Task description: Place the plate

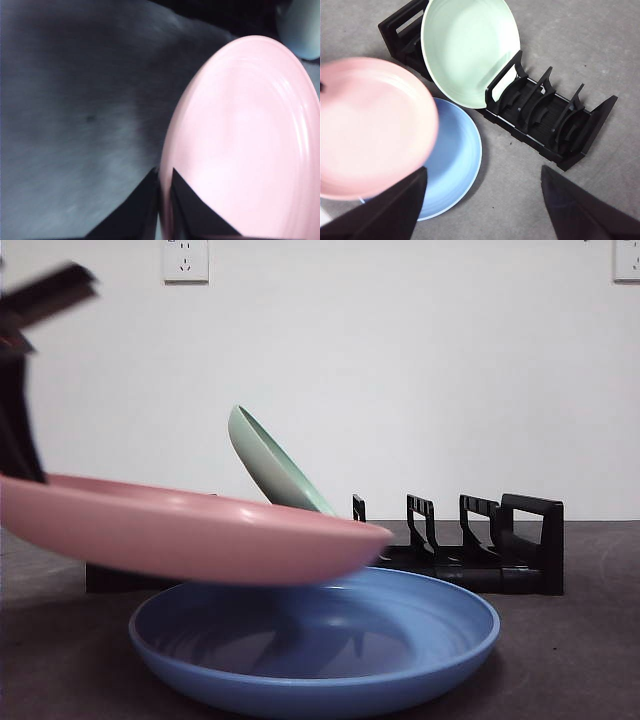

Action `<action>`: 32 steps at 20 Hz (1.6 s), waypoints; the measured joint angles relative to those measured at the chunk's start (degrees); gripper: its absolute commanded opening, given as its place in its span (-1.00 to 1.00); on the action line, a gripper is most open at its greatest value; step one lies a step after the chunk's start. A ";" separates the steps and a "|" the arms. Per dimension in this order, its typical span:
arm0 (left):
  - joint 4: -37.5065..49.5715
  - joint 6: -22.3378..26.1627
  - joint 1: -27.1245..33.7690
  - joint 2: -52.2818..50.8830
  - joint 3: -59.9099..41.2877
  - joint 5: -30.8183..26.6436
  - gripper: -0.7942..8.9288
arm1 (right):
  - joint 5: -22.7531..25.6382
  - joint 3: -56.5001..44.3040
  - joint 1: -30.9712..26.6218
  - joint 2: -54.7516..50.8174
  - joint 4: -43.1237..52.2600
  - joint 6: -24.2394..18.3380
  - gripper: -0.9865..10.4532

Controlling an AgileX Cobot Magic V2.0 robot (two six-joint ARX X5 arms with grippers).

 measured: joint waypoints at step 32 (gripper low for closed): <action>7.74 -0.70 -10.84 22.23 5.44 -6.19 -0.18 | -0.17 0.00 0.00 -0.02 0.00 -0.02 -0.19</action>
